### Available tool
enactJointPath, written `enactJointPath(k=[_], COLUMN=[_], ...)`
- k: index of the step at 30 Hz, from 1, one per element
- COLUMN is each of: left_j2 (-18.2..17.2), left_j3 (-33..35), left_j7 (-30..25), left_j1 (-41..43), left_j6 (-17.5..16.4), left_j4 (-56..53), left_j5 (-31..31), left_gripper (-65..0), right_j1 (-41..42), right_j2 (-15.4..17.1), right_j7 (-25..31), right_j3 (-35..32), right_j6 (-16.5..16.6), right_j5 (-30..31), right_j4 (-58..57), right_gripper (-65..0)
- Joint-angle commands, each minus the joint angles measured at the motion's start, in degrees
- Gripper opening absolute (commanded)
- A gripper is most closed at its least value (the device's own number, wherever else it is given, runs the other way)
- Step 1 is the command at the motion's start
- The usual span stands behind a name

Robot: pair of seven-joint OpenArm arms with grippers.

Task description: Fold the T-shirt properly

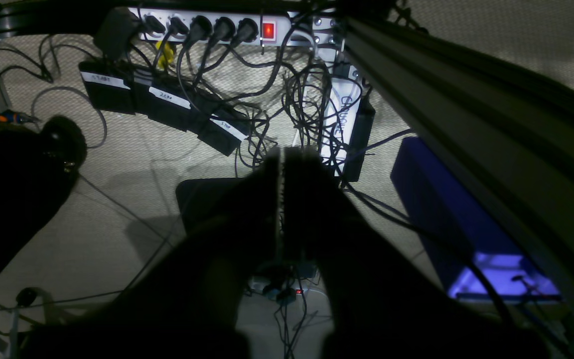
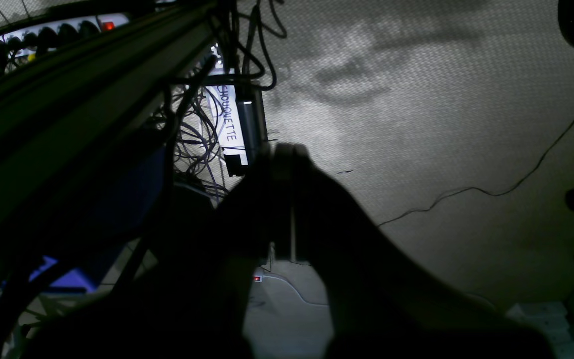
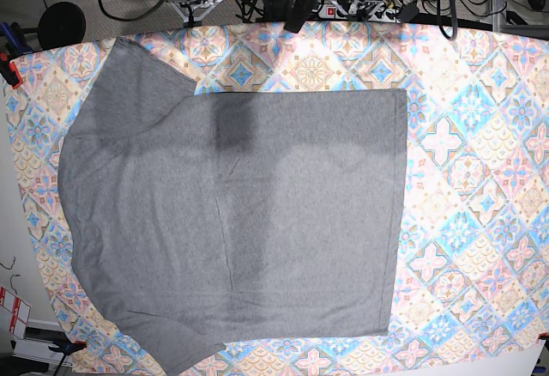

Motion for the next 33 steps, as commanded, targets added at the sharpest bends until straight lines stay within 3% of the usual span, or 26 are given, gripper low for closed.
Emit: enactJointPath(k=[1, 33], left_j2=[0.0, -0.1], left_j3=[0.1, 0.0], left_j7=[-0.3, -0.3], left_j1=[-0.2, 0.4], left_j6=[0.1, 0.1], left_j4=[-0.1, -0.1], left_j5=[-0.1, -0.1], left_gripper=[-65.0, -65.0], right_j1=[-0.2, -0.4], right_j2=[0.1, 1.6], right_j7=[0.2, 0.1], right_j3=[0.1, -0.2], right_j6=[0.1, 0.1], right_j5=[0.1, 0.0], right_j4=[0.0, 0.0], right_gripper=[-64.8, -64.9])
